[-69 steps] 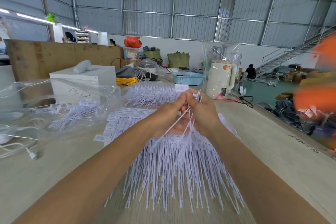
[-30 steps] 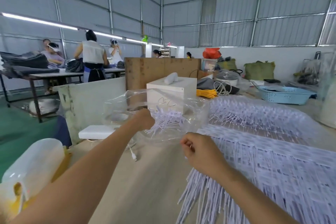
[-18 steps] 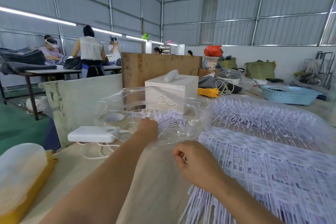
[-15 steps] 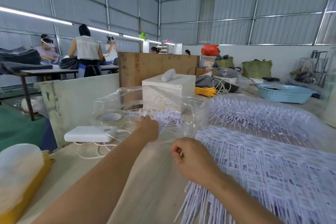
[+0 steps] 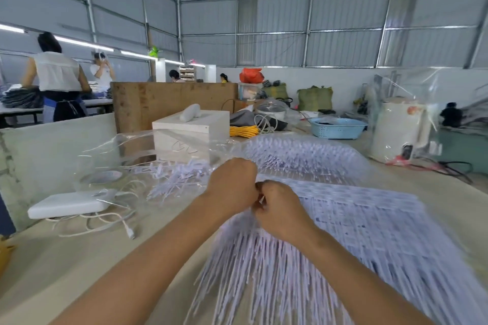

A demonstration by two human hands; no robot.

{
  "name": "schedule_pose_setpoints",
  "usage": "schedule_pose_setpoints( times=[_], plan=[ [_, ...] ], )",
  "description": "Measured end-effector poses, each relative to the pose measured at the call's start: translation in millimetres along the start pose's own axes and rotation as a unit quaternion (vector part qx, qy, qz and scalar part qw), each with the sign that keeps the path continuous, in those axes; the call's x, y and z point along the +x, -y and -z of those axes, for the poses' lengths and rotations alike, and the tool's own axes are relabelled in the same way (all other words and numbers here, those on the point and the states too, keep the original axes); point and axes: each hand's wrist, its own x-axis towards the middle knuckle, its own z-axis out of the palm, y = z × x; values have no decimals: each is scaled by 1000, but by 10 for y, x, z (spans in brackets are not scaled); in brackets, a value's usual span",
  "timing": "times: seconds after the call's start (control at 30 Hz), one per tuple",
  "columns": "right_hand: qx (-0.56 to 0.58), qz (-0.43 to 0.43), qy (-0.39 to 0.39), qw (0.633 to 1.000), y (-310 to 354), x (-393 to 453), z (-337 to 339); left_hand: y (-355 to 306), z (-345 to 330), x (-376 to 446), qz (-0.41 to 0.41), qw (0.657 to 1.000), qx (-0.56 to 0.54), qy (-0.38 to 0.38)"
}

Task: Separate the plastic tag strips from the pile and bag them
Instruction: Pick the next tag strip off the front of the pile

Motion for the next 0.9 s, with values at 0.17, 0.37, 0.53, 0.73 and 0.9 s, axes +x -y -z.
schedule_pose_setpoints(
  times=[0.17, 0.37, 0.53, 0.73, 0.9],
  plan=[
    [-14, -95, -60, 994, -575, -521, 633, -546, -377, 33, -134, 980, -123, 79],
    [-100, -234, -82, 964, -1152, -1145, 1203, -965, -745, 26, -188, 973, -101, 90],
    [-164, -223, -18, 961, -1254, -1281, 1317, -1072, -763, 87, -202, 972, -105, 61],
    [-36, -292, -93, 951, -1273, -1343, 1276, -1116, -762, 216, -187, 971, -135, 62],
    [-77, -254, -87, 960, -1257, -1345, 1216, -1220, -778, 630, -156, 972, -132, 114]
  ],
)
